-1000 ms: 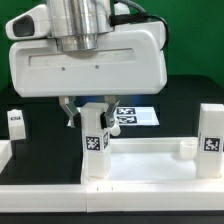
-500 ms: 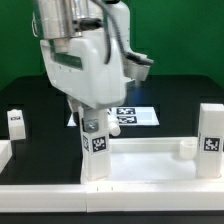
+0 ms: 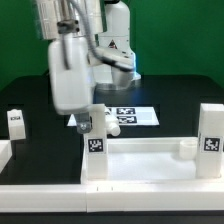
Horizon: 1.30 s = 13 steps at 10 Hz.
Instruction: Assemble desk
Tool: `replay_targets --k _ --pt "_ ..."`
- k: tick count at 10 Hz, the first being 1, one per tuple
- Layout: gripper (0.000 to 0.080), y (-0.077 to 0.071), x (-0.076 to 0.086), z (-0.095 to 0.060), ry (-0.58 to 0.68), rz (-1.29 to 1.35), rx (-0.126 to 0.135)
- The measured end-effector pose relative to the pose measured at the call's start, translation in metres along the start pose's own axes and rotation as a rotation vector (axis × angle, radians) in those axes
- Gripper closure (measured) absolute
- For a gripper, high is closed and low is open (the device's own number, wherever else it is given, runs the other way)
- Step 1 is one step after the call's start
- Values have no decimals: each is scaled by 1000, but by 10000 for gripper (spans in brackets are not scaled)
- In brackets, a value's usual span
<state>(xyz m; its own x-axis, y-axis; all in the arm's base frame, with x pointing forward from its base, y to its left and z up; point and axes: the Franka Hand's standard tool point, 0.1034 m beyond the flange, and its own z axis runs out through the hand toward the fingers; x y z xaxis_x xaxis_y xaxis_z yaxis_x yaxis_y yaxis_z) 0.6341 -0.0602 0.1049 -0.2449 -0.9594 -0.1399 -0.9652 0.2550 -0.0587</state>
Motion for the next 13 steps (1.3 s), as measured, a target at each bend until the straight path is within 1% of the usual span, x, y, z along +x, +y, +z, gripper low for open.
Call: replay_targets --k 1,2,3,4,5,6,7,8,10,11,12,13 --pt "514 0 -1 0 -35 188 14" --pt "514 1 -1 0 -33 177 18" --pt "514 2 -1 0 -33 152 17" --pt "514 2 -1 1 -22 69 13" --pt "300 2 -3 0 -6 -102 9" --pt "300 3 -7 1 4 -328 -1" --pt "183 6 -12 1 7 -462 -18" --pt "160 5 -9 2 9 -502 -17" --pt "151 5 -8 2 9 -658 -19" --pt "151 5 -9 2 23 -802 -25" --pt "151 6 -12 3 43 -1016 -39" --pt "151 6 -14 3 40 -1164 -43"
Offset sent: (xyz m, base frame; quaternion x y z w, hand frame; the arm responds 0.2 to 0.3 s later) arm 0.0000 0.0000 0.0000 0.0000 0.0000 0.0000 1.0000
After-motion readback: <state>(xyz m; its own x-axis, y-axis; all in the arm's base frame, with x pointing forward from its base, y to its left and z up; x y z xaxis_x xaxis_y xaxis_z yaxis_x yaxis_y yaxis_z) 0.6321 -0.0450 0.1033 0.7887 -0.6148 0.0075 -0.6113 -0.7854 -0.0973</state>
